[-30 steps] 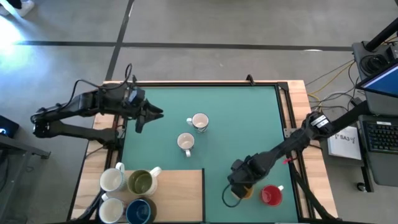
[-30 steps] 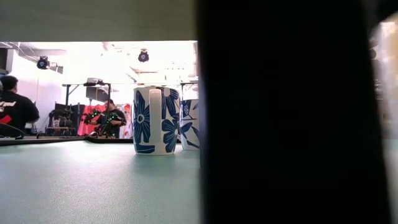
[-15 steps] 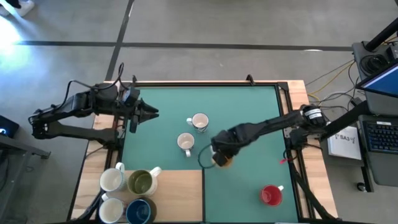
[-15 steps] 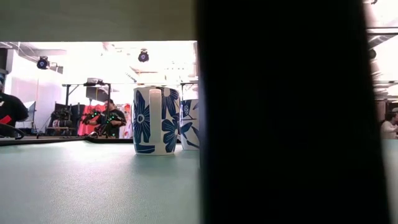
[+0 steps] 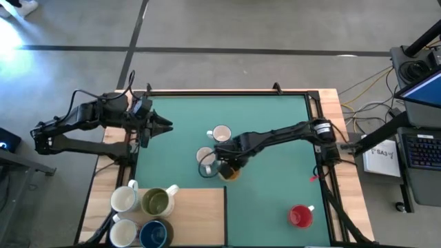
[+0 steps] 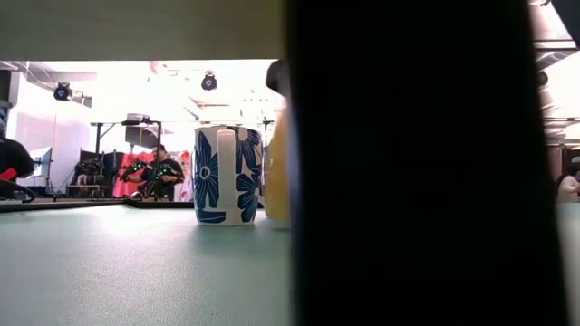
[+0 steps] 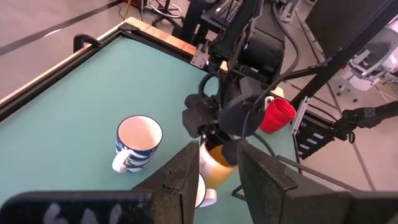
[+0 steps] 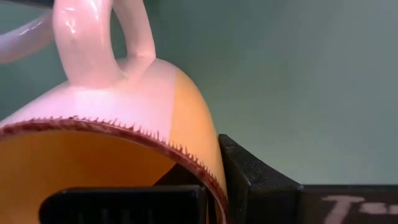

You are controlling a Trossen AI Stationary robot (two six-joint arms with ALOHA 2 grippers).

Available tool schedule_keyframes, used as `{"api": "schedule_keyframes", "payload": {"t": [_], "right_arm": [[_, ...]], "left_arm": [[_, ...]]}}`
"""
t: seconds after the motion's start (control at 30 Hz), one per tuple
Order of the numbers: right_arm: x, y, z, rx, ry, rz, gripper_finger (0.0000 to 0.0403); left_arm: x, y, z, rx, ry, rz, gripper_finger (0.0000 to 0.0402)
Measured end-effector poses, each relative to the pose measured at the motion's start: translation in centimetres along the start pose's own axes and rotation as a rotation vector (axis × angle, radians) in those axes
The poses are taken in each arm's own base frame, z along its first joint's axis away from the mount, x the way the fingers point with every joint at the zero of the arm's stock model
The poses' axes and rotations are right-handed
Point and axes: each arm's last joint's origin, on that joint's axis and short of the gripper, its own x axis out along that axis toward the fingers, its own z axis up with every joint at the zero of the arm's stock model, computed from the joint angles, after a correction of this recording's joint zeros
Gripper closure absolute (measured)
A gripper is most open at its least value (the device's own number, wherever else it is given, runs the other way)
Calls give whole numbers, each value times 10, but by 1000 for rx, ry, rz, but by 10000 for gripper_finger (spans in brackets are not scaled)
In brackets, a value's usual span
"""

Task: Place coffee mugs
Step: Move the yellow mug to the center of the table

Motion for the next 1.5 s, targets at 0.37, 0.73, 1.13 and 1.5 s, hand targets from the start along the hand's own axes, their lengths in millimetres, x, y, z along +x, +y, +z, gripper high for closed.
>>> {"api": "schedule_keyframes", "payload": {"t": [0.37,0.73,1.13,1.5], "right_arm": [[5,21,18,-93,83,-81,390],[2,30,29,-158,61,-112,382],[2,29,28,-158,55,-116,310],[-22,40,34,-210,-2,-52,307]], "left_arm": [[-4,0,0,1,-9,-4,310],[-6,1,-4,-6,20,8,310],[-6,1,-4,-6,21,9,310],[-6,1,-4,-6,21,9,310]]}}
